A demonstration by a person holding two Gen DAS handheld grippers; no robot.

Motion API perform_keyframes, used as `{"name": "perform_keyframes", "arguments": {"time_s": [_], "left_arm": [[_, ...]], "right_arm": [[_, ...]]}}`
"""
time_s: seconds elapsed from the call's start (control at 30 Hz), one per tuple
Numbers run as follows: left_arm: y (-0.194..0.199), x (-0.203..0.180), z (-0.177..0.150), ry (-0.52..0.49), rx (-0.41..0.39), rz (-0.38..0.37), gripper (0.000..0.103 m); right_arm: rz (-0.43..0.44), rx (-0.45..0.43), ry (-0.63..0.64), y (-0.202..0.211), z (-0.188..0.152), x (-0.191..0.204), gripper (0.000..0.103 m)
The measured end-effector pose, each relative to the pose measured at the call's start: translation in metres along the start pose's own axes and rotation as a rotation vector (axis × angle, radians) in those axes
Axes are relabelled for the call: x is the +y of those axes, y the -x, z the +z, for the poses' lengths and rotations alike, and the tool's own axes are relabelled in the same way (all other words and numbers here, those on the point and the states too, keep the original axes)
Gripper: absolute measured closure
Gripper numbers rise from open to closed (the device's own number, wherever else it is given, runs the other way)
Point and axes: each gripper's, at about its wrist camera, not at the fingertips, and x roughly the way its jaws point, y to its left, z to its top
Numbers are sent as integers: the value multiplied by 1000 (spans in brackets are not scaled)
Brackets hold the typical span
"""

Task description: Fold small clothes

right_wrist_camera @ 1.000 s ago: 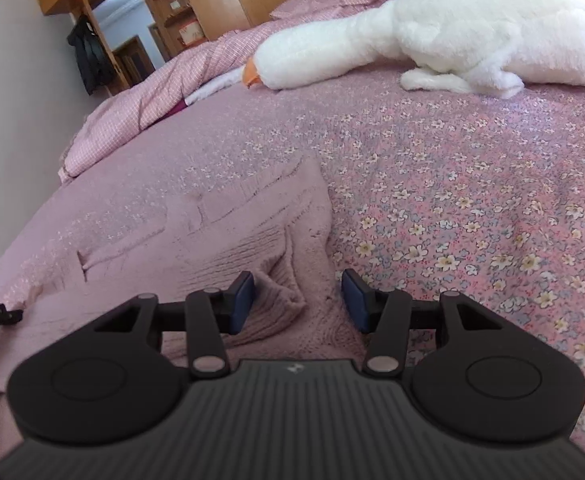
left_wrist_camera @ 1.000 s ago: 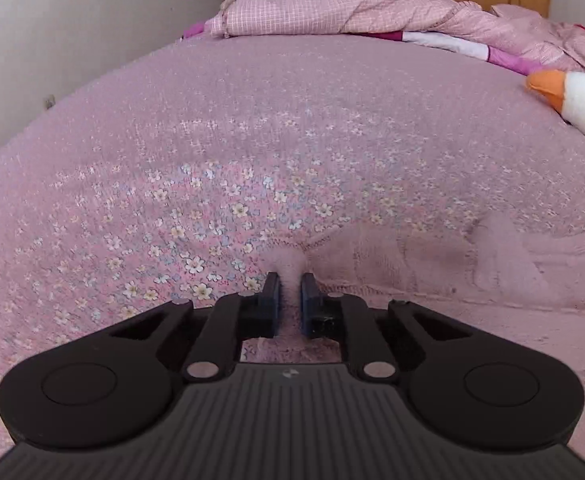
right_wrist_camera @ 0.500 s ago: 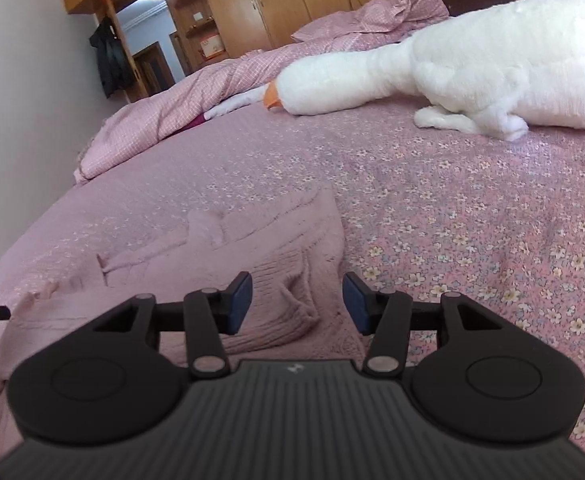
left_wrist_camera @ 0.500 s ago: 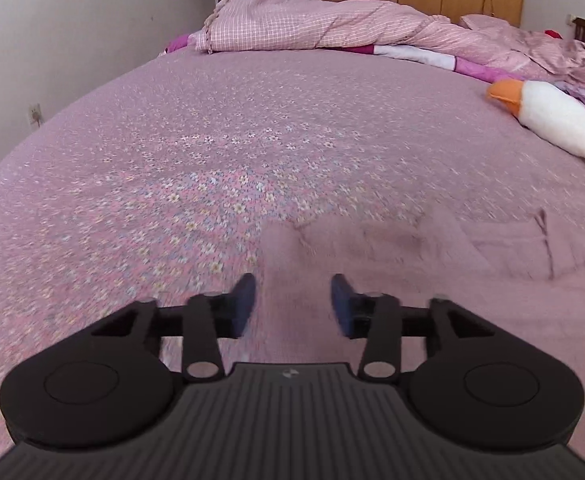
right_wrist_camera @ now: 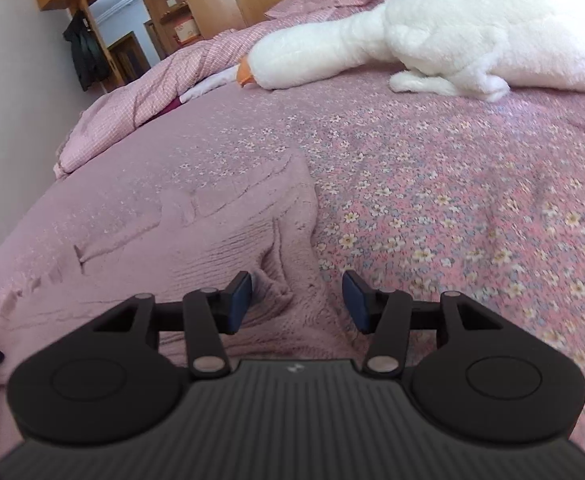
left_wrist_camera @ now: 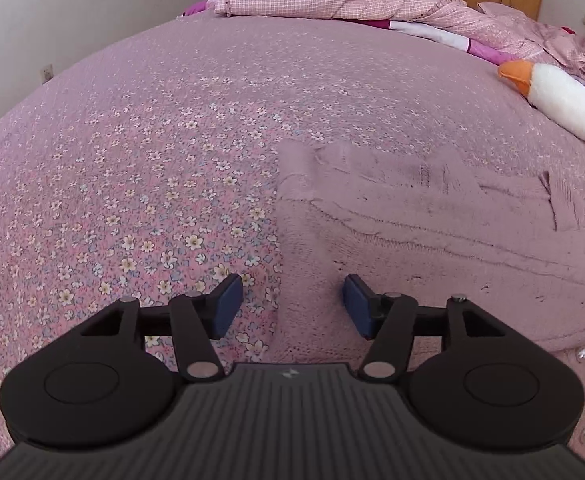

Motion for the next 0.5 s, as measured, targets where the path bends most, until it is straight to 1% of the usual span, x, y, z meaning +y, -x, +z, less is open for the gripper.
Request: {"name": "perform_keyframes", "arguments": {"time_s": [0.07,0.17,0.27,0.33,0.5], "left_arm": [[7,1,0,-7,4,-9,39],[22,3,-3,-29,24,-36,39],[40,8,-9,-45,42,-64,38],[50,12,-15,-44,68,-87,37],[72,22,-39,1,150,-126,37]], "right_arm": [[21,3,-2,15,1,2,50],[47,6,54,37,2,6,50],[59,35,111,58,-1,7,50],[62,61,134,70,-7,6,50],[78,125,154,91,-28,-3,50]]}}
